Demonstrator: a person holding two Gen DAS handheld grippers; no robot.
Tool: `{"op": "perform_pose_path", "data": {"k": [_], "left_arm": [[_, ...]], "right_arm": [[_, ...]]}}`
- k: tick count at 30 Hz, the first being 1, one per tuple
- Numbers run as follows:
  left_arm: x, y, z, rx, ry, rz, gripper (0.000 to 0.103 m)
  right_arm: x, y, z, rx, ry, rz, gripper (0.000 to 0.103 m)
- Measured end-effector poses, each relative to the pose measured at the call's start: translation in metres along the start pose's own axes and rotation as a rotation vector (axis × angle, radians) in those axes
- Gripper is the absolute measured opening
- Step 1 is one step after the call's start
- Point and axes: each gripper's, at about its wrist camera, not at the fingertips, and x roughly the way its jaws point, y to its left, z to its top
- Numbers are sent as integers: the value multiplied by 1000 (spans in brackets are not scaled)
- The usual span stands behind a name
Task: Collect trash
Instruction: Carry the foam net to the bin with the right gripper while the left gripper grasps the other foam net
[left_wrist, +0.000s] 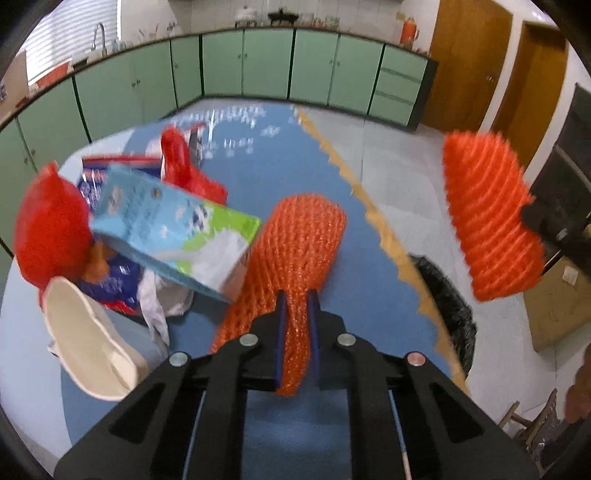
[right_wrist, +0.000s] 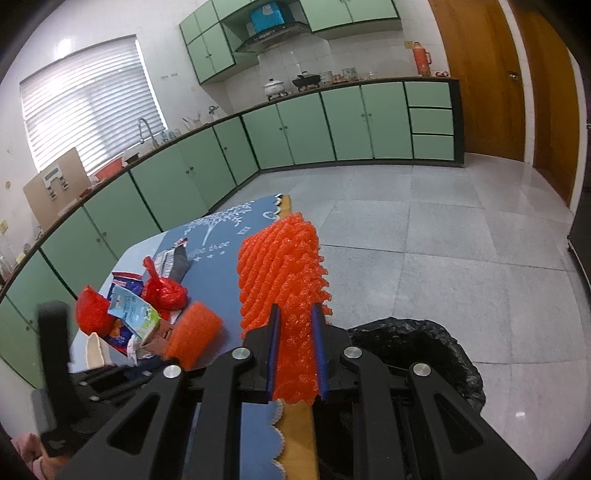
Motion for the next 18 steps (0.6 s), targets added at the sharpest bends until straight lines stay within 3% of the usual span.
{"op": "perform_pose_path", "data": {"k": [9, 14, 18], "left_arm": [[-27, -46, 27, 74, -81, -199, 10], [-15, -86, 34, 117, -32, -333, 10], [8, -111, 35, 130, 44, -392, 10]], "right_arm": [[-10, -42, -6, 66, -9, -123, 17], [-11, -68, -16, 103, 11, -189, 17], [-6, -86, -25, 136, 34, -235, 17]]}}
